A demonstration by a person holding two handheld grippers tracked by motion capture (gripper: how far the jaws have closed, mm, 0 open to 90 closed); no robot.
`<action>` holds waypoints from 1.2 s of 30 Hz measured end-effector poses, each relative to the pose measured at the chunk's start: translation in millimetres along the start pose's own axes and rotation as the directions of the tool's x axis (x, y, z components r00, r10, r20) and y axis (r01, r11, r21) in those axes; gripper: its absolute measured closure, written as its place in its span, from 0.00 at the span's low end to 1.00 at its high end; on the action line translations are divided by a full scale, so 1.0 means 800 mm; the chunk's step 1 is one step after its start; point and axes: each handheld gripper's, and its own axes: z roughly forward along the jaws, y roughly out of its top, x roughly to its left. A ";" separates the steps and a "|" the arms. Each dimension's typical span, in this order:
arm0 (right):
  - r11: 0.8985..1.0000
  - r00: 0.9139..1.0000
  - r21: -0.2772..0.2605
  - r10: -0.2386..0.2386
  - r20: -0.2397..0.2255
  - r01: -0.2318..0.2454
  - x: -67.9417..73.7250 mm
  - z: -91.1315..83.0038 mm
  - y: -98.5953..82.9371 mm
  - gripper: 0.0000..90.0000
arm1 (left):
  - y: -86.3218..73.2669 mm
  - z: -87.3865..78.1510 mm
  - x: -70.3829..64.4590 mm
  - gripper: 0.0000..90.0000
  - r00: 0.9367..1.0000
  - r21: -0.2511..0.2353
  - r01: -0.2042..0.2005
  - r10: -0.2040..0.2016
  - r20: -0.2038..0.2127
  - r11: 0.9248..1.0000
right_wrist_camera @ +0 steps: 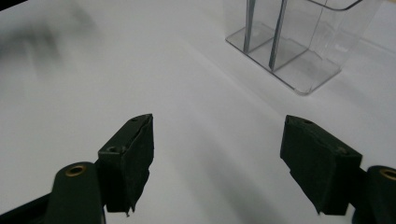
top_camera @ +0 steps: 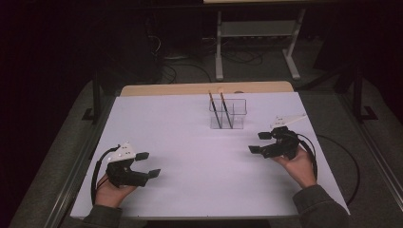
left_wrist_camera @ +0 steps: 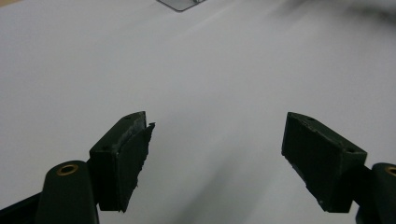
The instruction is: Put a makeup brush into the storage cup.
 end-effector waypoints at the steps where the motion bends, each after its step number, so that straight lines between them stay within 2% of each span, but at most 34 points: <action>1: 1.000 1.000 -0.002 -0.001 -0.003 0.001 0.000 -0.001 -0.002 0.27 | 0.000 0.000 0.000 0.25 1.000 0.005 -0.003 0.003 0.001 1.000; 12: 1.000 1.000 -0.003 0.016 -0.003 -0.016 0.003 -0.003 -0.018 0.24 | -0.002 0.001 0.000 0.25 1.000 0.010 -0.006 0.006 0.004 1.000; 23: 0.999 1.000 -0.028 0.024 -0.005 -0.024 0.008 -0.011 -0.028 0.20 | -0.003 0.003 -0.002 0.24 1.000 0.016 -0.007 0.006 0.016 1.000; 30: 0.998 0.999 -0.039 0.045 -0.003 -0.045 0.012 -0.016 -0.039 0.18 | -0.003 0.004 -0.001 0.23 1.000 0.021 -0.015 0.015 0.020 1.000; 36: 0.997 0.999 -0.062 0.046 0.002 -0.046 0.017 -0.020 -0.044 0.17 | -0.004 0.005 -0.002 0.21 1.000 0.025 -0.002 0.002 0.022 1.000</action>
